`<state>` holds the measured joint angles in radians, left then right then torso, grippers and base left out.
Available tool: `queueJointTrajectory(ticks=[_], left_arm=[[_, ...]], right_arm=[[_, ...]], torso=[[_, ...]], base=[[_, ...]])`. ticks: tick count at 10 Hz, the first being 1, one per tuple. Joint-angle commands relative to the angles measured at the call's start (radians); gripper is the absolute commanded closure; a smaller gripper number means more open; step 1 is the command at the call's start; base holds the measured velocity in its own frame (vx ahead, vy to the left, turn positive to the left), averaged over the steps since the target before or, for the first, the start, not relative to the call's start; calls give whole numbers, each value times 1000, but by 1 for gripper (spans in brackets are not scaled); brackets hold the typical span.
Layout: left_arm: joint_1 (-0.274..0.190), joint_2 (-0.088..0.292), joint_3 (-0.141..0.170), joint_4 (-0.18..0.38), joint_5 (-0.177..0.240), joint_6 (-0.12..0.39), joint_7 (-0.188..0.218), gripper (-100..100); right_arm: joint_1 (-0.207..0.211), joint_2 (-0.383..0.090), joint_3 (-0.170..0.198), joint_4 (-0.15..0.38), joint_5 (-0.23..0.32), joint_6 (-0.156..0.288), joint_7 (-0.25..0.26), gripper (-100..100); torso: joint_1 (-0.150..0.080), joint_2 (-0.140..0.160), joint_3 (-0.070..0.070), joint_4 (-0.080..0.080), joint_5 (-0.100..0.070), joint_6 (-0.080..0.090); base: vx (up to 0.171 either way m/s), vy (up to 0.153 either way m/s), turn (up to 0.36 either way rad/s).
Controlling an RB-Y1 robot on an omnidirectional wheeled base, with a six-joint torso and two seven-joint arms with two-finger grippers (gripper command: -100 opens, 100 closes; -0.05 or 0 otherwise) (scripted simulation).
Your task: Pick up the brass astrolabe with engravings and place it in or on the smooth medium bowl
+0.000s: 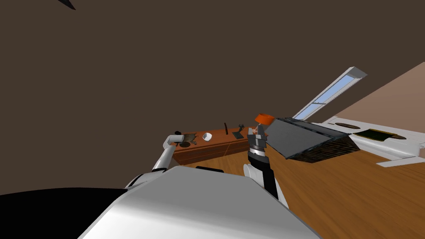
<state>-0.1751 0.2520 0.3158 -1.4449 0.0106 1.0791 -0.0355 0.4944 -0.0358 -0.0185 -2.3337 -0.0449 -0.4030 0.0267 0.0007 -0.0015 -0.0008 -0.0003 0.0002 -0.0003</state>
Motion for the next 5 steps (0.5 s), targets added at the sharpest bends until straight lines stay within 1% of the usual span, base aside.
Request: queueJointTrajectory(ticks=[1,2,3,4,5], left_arm=[[-9,2,3,21,3,38,2,-100],[-30,7,10,57,10,75,7,-100],[-30,7,10,57,10,93,7,-100],[-50,12,16,91,16,122,12,-100],[-50,12,16,91,16,146,12,-100]], right_arm=[[0,0,0,0,0,0,0,0],[0,0,0,0,0,0,0,0],[0,0,0,0,0,0,0,0],[0,0,0,0,0,0,0,0],[0,0,0,0,0,0,0,0]], torso=[[0,0,0,0,0,0],[0,0,0,0,0,0],[0,-1,-1,0,0,0],[0,0,0,0,0,0],[1,-1,0,0,0,0]], base=[[24,16,-39],[37,21,-57],[26,24,-30],[31,31,-48],[26,23,-33]])
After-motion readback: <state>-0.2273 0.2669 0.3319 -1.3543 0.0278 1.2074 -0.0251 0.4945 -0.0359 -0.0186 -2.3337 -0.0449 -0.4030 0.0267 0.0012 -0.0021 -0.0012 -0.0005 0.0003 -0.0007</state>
